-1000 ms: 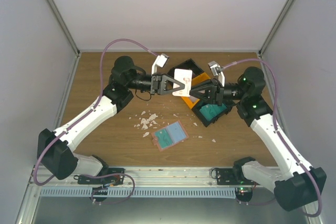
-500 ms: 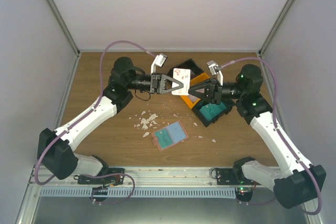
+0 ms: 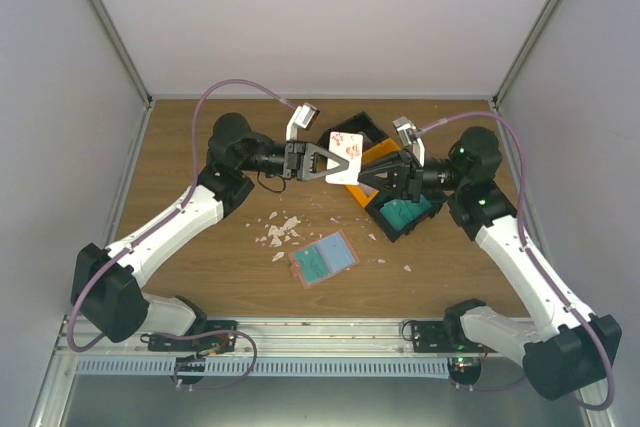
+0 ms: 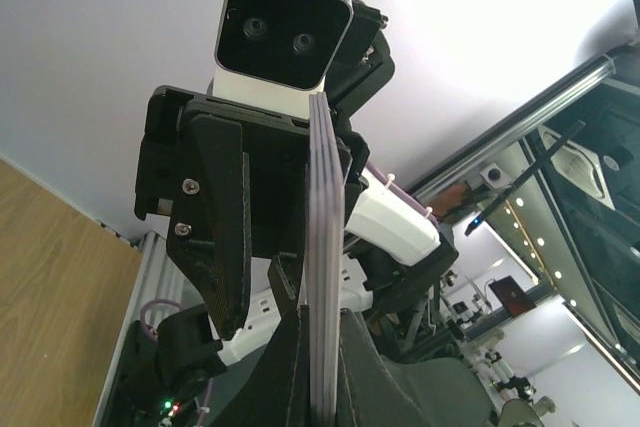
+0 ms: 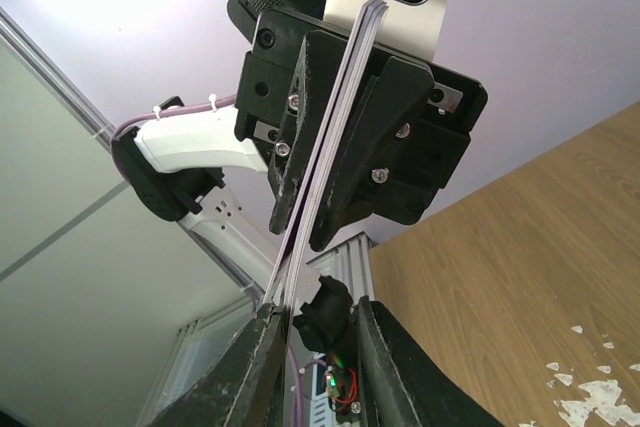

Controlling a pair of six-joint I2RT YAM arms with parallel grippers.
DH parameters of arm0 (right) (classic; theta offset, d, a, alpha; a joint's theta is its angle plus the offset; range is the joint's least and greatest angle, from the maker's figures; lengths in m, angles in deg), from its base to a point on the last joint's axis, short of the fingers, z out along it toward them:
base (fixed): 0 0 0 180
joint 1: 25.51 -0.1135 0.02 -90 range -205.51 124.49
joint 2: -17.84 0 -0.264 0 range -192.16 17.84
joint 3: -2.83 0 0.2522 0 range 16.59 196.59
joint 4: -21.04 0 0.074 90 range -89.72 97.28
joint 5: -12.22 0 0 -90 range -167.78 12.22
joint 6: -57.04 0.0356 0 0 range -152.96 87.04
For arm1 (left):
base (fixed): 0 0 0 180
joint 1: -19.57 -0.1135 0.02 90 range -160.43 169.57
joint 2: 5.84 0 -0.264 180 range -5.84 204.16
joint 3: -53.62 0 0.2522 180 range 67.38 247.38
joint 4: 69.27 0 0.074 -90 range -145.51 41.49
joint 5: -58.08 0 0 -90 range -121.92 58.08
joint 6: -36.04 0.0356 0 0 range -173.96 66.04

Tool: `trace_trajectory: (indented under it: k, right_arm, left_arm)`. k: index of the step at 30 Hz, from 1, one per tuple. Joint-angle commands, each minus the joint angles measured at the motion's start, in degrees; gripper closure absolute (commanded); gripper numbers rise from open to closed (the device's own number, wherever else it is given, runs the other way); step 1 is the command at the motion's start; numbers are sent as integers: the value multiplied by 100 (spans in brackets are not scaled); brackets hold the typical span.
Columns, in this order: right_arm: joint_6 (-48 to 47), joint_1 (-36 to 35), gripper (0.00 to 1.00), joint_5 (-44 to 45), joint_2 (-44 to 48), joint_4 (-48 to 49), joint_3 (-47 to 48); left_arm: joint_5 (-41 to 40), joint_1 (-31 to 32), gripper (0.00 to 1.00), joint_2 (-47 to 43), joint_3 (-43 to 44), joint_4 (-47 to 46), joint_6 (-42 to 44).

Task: Put the credit cards into the card holder
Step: Pick up the credit card from the storage box.

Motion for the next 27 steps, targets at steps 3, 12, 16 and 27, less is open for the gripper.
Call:
trace_trajectory:
  k: [3,12,16,27]
  right_arm:
    - [-459,-178,80,1089,-381,-1128,141]
    - [-384,-332,87,1691,-560,-1758,446]
    - [-194,-435,77,1593,-753,-1782,588]
    - [1051,-454,81,1653,-167,-27,247]
  left_arm:
    - [444,364,100,-309,128,-920,-123]
    - [98,405,100,-460,401,226,780]
    - [-88,416,100,-406,539,848,1239]
    - [-537,299,100,-213,675,1522,1387]
